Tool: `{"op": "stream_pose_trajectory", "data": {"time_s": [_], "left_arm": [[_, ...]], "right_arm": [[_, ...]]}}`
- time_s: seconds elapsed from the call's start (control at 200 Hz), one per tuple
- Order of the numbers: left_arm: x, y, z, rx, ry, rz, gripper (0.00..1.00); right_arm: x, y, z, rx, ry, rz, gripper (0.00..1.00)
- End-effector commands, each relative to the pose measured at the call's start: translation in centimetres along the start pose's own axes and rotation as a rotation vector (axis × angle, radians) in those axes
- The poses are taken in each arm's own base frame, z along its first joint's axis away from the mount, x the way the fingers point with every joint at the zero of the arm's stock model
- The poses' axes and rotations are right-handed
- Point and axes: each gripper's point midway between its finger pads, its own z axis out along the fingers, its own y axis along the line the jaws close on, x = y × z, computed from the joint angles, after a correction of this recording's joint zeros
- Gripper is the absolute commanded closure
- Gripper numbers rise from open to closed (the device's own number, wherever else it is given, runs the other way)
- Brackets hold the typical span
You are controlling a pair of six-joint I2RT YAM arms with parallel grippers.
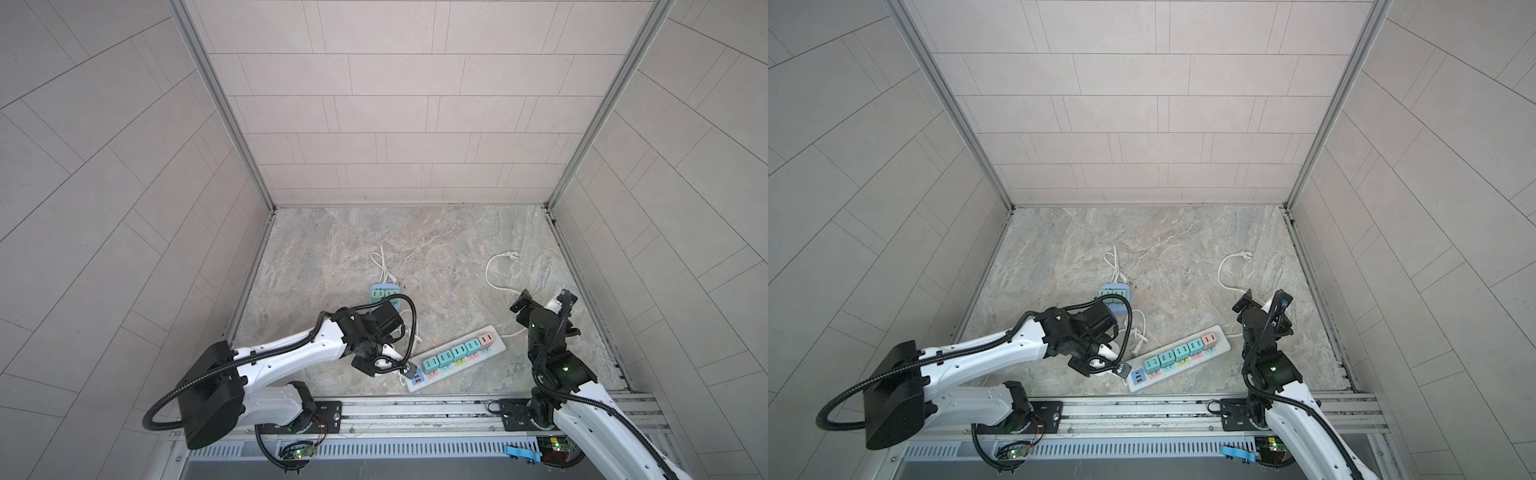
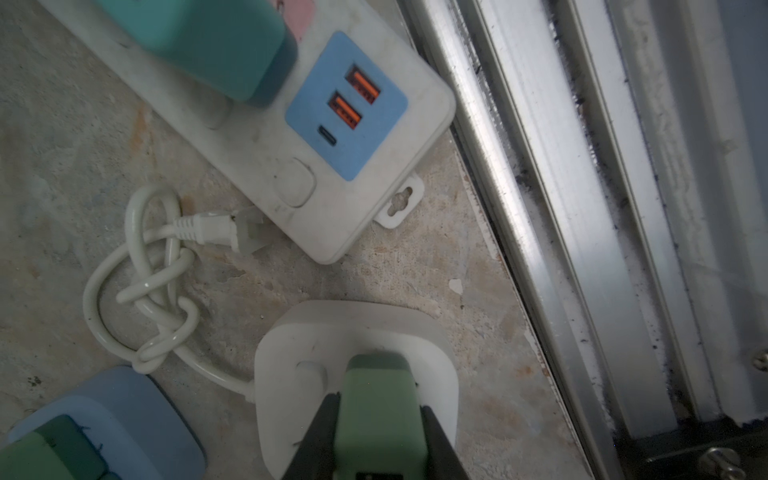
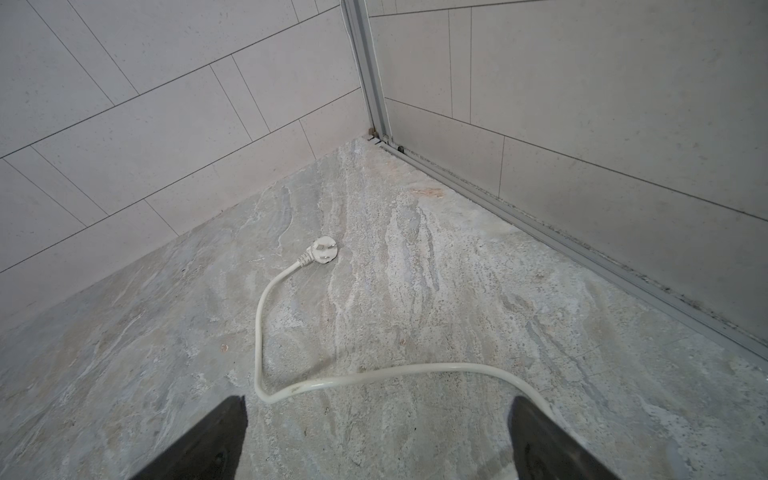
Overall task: Insert the plug
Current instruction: 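Press the green adapter down into the white socket with the left gripper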
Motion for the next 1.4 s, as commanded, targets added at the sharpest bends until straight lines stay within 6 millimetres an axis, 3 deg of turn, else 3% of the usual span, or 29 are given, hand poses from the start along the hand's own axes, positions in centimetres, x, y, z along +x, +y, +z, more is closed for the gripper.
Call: {"op": "stream_pose_trajectory", "data": {"time_s": [0.0, 0.185, 0.545, 0.961, 1.396], "left_arm": [[1.5, -1.9, 1.5, 0.088, 0.035, -0.008, 1.0], [2.1, -2.1, 3.0, 0.188, 0.075, -0.037, 1.0], [3.0, -2.8, 4.7, 0.225, 0.085, -0.067, 1.0], [0.9, -1.3, 4.0, 0.113, -0.09, -0.097, 1.0], [1.3, -1.2, 5.2, 0.161, -0.051, -0.093, 1.0]], "right_arm": [[0.2, -0.3, 0.0, 0.013, 0.007, 0.001, 0.0], [0.2, -0.3, 0.0, 0.012, 0.006, 0.001, 0.0], [0.1, -0.3, 0.0, 0.006, 0.002, 0.006, 0.0], [0.1, -0.3, -0.1, 0.006, 0.002, 0.006, 0.0], [0.1, -0.3, -0.1, 0.006, 0.001, 0.007, 0.0]]}}
